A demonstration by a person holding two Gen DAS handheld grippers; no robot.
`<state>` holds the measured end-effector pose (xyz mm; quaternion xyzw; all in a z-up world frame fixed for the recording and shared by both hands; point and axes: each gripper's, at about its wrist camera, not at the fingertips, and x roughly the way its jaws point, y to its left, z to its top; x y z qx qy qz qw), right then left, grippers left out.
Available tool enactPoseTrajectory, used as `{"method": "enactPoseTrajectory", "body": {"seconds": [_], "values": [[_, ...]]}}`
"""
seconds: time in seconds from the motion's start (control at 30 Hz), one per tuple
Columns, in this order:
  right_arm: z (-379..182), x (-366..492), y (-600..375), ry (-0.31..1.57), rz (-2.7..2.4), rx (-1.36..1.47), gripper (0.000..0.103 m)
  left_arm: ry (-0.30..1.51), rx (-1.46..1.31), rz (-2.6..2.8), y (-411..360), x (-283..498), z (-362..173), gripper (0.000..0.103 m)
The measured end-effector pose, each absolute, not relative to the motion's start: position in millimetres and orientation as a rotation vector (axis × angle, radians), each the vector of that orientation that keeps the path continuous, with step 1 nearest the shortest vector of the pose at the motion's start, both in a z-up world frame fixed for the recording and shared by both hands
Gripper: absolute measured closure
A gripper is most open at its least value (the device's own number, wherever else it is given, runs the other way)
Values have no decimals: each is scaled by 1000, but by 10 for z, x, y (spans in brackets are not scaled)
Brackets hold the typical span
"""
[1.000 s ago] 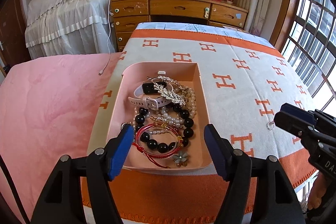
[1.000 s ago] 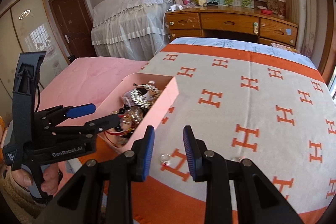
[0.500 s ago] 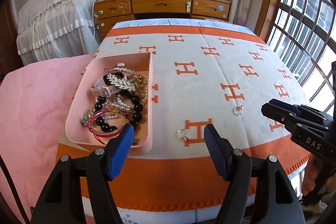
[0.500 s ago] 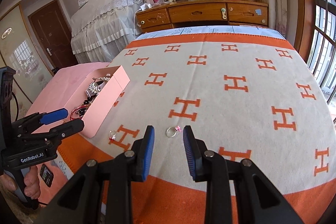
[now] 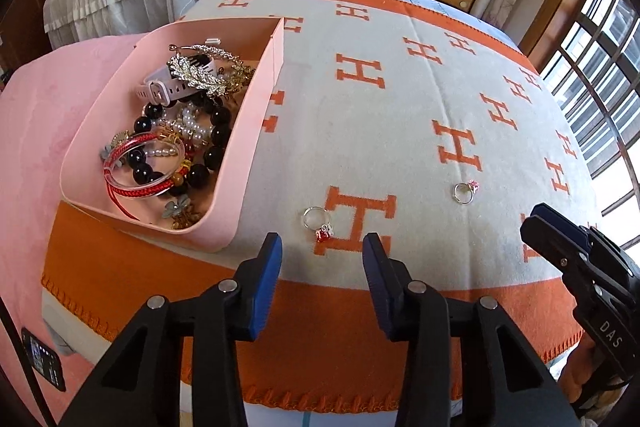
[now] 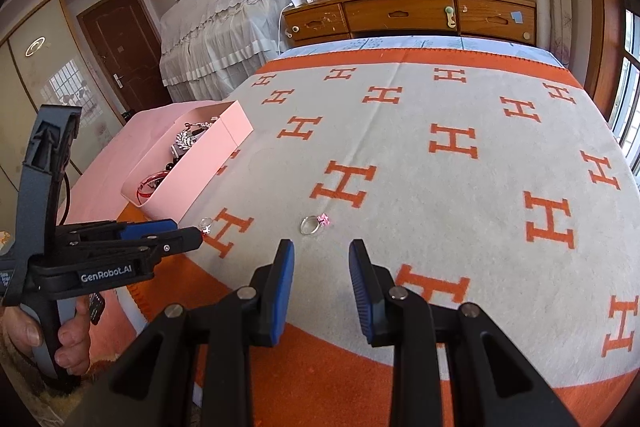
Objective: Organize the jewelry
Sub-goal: 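Move the left tool to the silver ring and grasp it while the right tool approaches the pink-stone ring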
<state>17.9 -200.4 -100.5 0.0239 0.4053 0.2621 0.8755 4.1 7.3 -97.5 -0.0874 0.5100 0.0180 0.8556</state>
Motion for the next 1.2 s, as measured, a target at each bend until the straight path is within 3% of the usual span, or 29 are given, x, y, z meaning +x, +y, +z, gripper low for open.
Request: {"method": "enactPoseTrajectory", "body": {"seconds": [0.33, 0.47, 1.2], "values": [[-1063, 249, -2031, 864, 570, 37, 74, 1087, -183, 68, -29, 196, -1081, 84], [-1086, 295, -2007, 880, 571, 36, 74, 1085, -173, 72, -43, 237, -1088, 96], [-1198, 538, -1578, 961, 565, 12, 74, 1026, -189, -15, 158, 156, -980, 97]]}}
